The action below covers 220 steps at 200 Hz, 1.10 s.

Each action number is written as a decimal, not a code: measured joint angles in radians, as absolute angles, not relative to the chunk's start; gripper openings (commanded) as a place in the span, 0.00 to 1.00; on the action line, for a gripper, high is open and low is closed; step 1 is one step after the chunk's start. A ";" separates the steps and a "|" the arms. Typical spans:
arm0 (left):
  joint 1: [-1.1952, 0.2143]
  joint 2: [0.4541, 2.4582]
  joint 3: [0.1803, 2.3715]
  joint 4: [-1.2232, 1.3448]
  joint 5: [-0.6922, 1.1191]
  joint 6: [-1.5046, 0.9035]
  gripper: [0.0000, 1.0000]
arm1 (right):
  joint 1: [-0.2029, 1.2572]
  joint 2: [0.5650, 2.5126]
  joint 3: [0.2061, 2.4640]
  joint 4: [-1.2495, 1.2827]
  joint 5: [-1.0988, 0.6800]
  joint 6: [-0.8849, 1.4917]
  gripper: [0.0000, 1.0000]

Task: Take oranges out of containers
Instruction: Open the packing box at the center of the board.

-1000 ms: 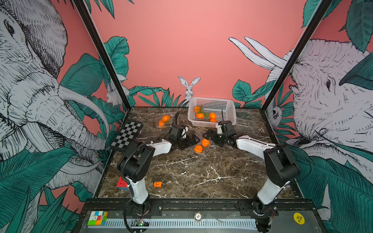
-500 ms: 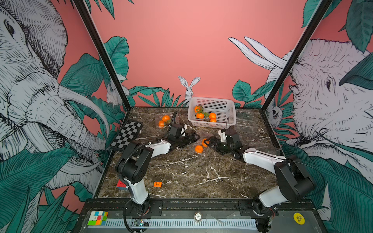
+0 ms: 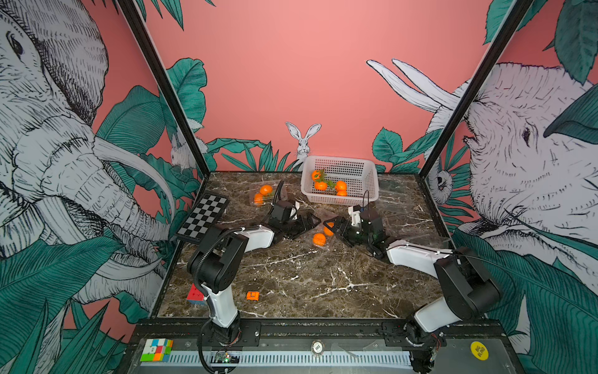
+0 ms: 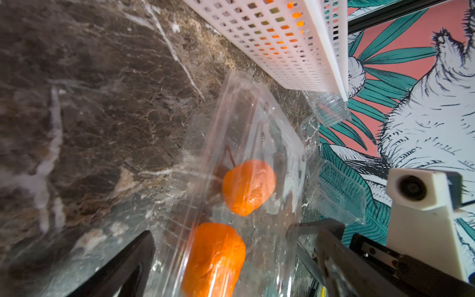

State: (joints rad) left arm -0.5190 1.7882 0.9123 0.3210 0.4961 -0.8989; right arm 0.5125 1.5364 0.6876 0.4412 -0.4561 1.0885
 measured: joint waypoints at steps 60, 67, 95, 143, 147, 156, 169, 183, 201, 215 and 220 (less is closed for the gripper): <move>-0.519 1.785 0.911 0.321 0.496 -0.899 0.99 | 0.513 1.456 0.638 0.415 -0.421 1.066 0.99; -0.519 1.785 0.911 0.322 0.496 -0.899 0.99 | 0.513 1.449 0.638 0.414 -0.419 1.066 0.99; -0.519 1.785 0.911 0.325 0.497 -0.902 0.99 | 0.513 1.448 0.638 0.415 -0.418 1.068 0.99; -0.519 1.785 0.901 0.370 0.498 -0.934 0.99 | 0.517 1.525 0.638 0.490 -0.427 1.100 0.99; -0.519 1.785 0.900 0.373 0.498 -0.936 0.99 | 0.519 1.531 0.638 0.495 -0.427 1.102 0.99; -0.519 1.785 0.899 0.374 0.498 -0.941 0.99 | 0.523 1.544 0.638 0.508 -0.429 1.110 0.99; -0.519 1.785 0.897 0.380 0.498 -0.947 0.99 | 0.525 1.557 0.638 0.522 -0.430 1.120 0.99; -0.519 1.785 0.894 0.387 0.498 -0.952 0.99 | 0.529 1.563 0.638 0.535 -0.431 1.127 0.99; -0.521 1.785 0.894 0.395 0.497 -0.958 0.99 | 0.529 1.565 0.637 0.553 -0.431 1.137 0.99; -0.521 1.785 0.894 0.397 0.497 -0.963 0.99 | 0.529 1.565 0.634 0.566 -0.430 1.141 0.99; -0.521 1.785 0.894 0.398 0.497 -0.965 0.99 | 0.529 1.565 0.633 0.569 -0.430 1.141 0.99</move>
